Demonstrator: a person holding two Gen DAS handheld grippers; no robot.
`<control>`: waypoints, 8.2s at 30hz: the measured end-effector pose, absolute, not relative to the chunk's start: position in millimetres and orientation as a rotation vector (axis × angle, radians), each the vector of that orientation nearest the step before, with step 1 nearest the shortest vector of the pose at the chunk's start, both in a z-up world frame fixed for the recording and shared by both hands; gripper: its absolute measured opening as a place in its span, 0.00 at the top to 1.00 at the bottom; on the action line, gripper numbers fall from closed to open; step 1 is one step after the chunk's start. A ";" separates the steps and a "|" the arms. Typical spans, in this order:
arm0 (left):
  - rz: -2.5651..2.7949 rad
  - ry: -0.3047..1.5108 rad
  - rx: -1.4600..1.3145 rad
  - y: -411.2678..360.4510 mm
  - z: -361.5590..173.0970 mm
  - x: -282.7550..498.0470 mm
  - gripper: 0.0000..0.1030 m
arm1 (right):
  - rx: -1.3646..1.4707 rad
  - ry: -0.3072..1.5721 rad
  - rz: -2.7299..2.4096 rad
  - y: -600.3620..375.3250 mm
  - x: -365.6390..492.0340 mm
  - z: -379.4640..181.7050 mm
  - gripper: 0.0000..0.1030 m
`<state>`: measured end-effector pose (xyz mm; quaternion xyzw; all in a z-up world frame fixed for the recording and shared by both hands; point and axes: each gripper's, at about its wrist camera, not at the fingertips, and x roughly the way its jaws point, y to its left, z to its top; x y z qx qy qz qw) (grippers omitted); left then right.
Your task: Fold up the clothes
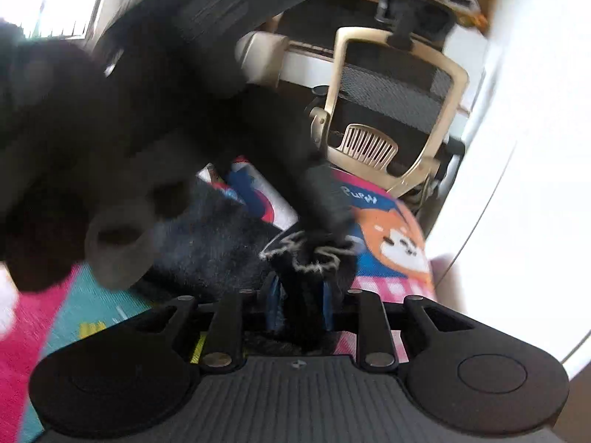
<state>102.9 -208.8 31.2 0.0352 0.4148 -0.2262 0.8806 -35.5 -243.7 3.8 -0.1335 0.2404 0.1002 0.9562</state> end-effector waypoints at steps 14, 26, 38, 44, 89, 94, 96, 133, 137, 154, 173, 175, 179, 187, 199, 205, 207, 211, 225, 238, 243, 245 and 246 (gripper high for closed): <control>-0.493 0.878 -0.045 -179.7 15.8 105.2 0.30 | 0.816 0.628 0.196 -378.5 -6.7 -33.9 0.69; -0.462 0.884 -0.195 -143.3 27.9 100.6 0.35 | 0.377 0.640 0.216 -290.0 13.3 -19.7 0.68; -0.562 0.856 -0.184 -156.6 53.2 83.3 0.42 | -0.344 0.468 0.146 -189.9 -19.3 -10.1 0.68; -0.493 0.881 -0.107 -158.5 36.9 89.9 0.42 | -0.223 0.457 0.277 -209.8 -26.6 -2.2 0.61; -0.508 0.853 -0.109 -156.0 50.3 73.2 0.24 | -0.030 0.554 0.220 -250.0 -22.1 2.9 0.62; -0.487 0.833 -0.144 -139.7 57.8 70.3 0.22 | -0.238 0.533 0.206 -213.7 -26.2 -1.1 0.61; -0.487 0.816 -0.159 -135.0 62.3 68.6 0.20 | -0.290 0.531 0.201 -203.0 -27.0 -2.9 0.60; -0.411 0.871 -0.234 -85.2 28.6 80.5 0.25 | 0.530 0.736 0.360 -271.4 9.1 -32.0 0.47; -0.387 0.842 -0.246 -73.2 37.7 73.0 0.23 | 0.262 0.695 0.328 -238.6 2.6 -13.5 0.56; -0.341 0.804 -0.195 -66.6 43.6 61.1 0.09 | -0.331 0.518 0.296 -147.6 -39.8 -2.9 0.55; -0.313 0.763 -0.144 -49.7 41.9 60.8 0.07 | -0.168 0.516 0.503 -163.5 -44.6 18.5 0.33; -0.293 0.761 -0.161 -37.9 40.4 59.7 0.07 | -0.031 0.528 0.546 -182.3 -42.7 25.8 0.28; -0.262 0.765 -0.207 -14.3 38.1 57.7 0.05 | 0.298 0.599 0.560 -222.0 -20.1 25.5 0.19; -0.250 0.787 -0.250 -1.2 33.5 57.4 0.04 | 0.565 0.785 0.563 -214.0 27.0 -20.1 0.30; -0.325 0.799 -0.200 -51.0 37.2 60.7 0.04 | 0.419 0.703 0.415 -251.0 3.9 7.8 0.62; -0.390 0.791 -0.160 -84.3 41.6 63.9 0.05 | 0.234 0.659 0.325 -257.5 -10.0 22.1 0.60; -0.390 0.796 -0.157 -85.1 40.0 63.0 0.05 | 0.132 0.640 0.317 -243.1 -14.9 22.4 0.59; -0.370 0.796 -0.194 -67.5 41.2 58.4 0.05 | -0.061 0.582 0.315 -210.6 -27.4 24.3 0.55; -0.303 0.757 -0.164 -50.5 44.1 60.7 0.04 | -0.123 0.550 0.380 -192.8 -34.8 36.5 0.44; -0.280 0.749 -0.265 -14.7 49.5 60.2 0.05 | -0.136 0.527 0.397 -173.9 -34.4 30.9 0.45; -0.331 0.729 -0.296 -9.6 62.6 56.2 0.05 | -0.271 0.492 0.446 -144.2 -45.8 27.0 0.43; -0.348 0.726 -0.267 -17.7 64.2 55.4 0.05 | -0.311 0.480 0.465 -135.1 -49.5 25.9 0.39; -0.343 0.727 -0.246 -21.7 63.0 55.8 0.05 | -0.314 0.478 0.474 -133.7 -50.2 25.9 0.38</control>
